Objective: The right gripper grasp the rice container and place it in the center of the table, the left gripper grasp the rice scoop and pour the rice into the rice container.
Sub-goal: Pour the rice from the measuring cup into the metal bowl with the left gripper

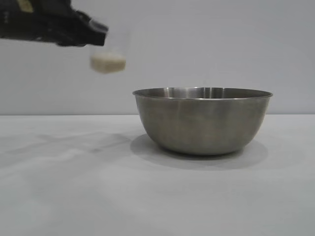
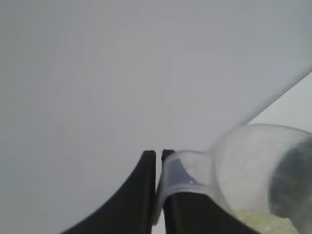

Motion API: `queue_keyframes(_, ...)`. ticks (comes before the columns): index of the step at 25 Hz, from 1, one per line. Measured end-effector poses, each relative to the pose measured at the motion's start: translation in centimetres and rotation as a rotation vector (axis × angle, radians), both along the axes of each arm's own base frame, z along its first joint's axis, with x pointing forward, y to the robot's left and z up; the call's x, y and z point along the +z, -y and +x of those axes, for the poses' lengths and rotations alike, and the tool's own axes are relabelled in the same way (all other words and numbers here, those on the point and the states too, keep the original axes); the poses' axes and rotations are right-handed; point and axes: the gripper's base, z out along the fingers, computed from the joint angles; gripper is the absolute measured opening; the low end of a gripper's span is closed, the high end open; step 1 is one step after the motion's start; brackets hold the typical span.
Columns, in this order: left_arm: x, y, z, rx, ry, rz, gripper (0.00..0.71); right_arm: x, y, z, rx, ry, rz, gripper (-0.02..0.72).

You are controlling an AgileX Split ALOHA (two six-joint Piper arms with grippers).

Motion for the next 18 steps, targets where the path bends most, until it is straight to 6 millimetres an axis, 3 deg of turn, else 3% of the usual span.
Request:
queue_keyframes(4, 0.9, 2.4, -0.1, -0.055, 0.143, 0.188, 0.000, 0.0, 0.0, 0.0, 0.000, 0.000, 0.000, 0.054)
queue_keyframes(10, 0.8, 5.6, -1.5, -0.157, 0.493, 0.566, 0.000, 0.0, 0.0, 0.0, 0.000, 0.000, 0.000, 0.054)
queue_keyframes(18, -0.3, 7.0, -2.7, -0.292, 0.894, 0.975, 0.000, 0.0, 0.0, 0.0, 0.000, 0.000, 0.000, 0.054)
